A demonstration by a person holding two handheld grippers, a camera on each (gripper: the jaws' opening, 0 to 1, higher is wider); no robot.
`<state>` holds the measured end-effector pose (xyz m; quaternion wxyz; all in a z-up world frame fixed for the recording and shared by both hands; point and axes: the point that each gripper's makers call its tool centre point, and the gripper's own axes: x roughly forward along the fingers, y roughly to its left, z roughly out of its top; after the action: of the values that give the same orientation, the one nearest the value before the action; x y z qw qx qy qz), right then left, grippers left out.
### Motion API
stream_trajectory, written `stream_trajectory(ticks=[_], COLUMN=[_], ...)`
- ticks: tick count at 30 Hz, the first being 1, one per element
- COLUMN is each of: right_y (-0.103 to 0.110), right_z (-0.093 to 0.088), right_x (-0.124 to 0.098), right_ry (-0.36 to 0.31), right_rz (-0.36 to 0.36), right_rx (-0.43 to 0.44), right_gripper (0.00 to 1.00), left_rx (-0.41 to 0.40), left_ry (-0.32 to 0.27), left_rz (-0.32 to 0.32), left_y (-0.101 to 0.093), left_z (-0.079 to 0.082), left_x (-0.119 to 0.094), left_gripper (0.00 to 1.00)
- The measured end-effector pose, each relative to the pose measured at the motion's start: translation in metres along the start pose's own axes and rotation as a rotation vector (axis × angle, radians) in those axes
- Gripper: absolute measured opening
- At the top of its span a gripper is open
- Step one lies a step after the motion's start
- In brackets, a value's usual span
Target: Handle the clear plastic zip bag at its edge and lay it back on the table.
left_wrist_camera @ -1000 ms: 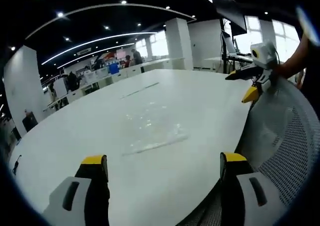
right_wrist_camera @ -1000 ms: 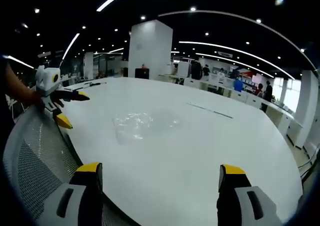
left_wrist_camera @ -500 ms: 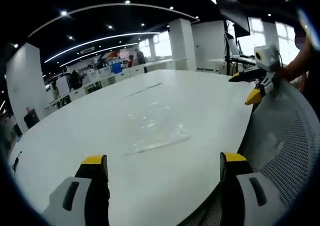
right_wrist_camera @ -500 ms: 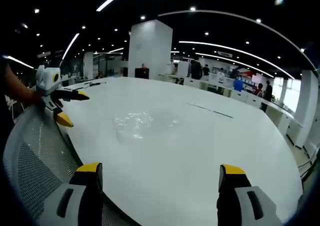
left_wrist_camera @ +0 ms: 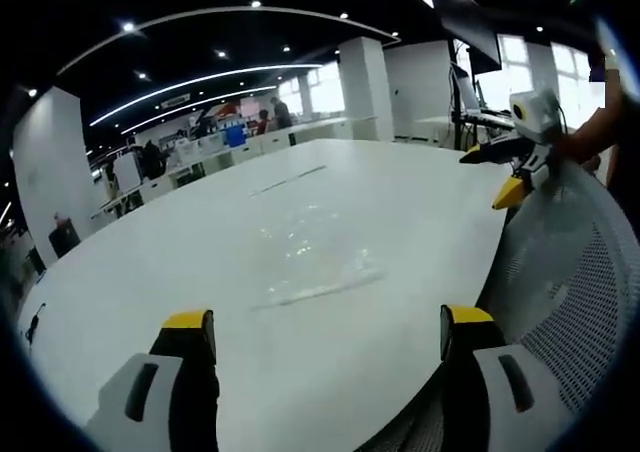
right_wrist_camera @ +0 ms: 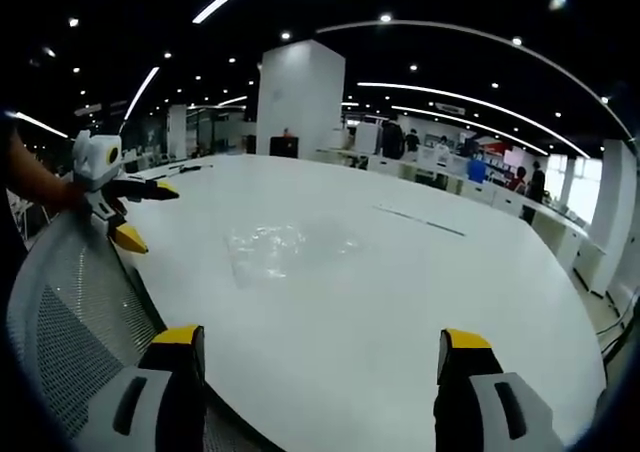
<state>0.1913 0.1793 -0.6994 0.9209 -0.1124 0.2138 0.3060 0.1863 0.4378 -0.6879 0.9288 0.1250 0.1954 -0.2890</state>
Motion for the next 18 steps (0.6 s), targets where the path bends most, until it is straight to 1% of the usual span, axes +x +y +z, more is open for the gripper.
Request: stream_trajectory(ticks=[4, 5, 7, 9, 14, 18], right_y=[0.0008, 0.001, 0.001, 0.0005, 0.0004, 0.0005], right_z=[0.0006, 0.0007, 0.0009, 0.0003, -0.0019, -0.0021], right_x=[-0.0006, -0.0007, -0.0009, -0.0009, -0.0007, -0.0015], right_ry=[0.001, 0.001, 0.0, 0.0, 0.004, 0.007], right_rz=[0.001, 0.001, 0.001, 0.002, 0.008, 0.003], right_rx=[-0.002, -0.001, -0.002, 0.002, -0.008, -0.007], right_gripper=[0.98, 0.98, 0.98, 0.98, 0.98, 0.98], left_rx=[-0.001, 0.002, 0.03, 0.055, 0.07, 0.087], left_ry=[-0.003, 0.003, 0.011, 0.032, 0.026, 0.024], left_rz=[-0.004, -0.015, -0.036, -0.046, -0.065, -0.066], left_y=[-0.0015, -0.0035, -0.0064, -0.008, -0.007, -0.0012], left_z=[0.0023, 0.002, 0.0011, -0.0011, 0.0001, 0.0011], left_x=[-0.0003, -0.0001, 0.0009, 0.0025, 0.0033, 0.004], left_gripper=[0.93, 0.92, 0.91, 0.91, 0.91, 0.92])
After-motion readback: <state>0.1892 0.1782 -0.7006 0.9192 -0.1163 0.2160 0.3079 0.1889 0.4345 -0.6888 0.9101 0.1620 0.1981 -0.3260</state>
